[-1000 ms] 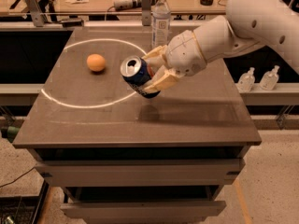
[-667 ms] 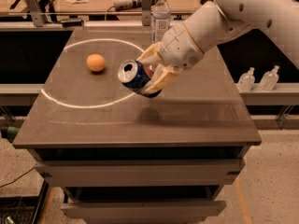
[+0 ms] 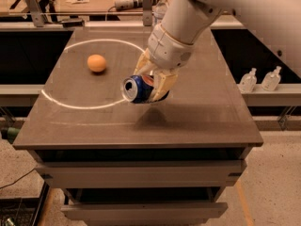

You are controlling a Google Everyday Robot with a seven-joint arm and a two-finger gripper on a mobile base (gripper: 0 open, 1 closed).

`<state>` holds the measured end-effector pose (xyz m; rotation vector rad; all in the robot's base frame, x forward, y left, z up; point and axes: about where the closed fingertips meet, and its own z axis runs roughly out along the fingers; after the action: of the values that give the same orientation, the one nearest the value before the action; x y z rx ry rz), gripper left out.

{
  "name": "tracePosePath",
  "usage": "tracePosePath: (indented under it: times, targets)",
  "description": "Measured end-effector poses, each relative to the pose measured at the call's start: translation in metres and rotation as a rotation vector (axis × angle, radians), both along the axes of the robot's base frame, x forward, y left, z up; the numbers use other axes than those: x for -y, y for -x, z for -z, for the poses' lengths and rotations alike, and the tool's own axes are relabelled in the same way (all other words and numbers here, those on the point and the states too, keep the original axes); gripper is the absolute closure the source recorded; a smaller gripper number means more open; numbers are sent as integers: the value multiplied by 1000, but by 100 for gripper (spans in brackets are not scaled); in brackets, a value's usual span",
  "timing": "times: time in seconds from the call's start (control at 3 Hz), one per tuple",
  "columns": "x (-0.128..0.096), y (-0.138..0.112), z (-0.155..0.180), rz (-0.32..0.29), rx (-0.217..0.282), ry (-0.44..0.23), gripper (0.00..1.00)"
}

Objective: Knock pepsi can over

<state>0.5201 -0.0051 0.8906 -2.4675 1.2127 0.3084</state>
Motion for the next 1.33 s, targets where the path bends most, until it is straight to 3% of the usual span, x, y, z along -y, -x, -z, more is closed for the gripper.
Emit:
tracePosePath:
  times: [0.67,1.0,1.33]
  targets:
    - [34,-29,-12,-12,157,277,100]
    - [47,-39,-12,13,216,358,100]
    - [55,-44,7,46,241,419,100]
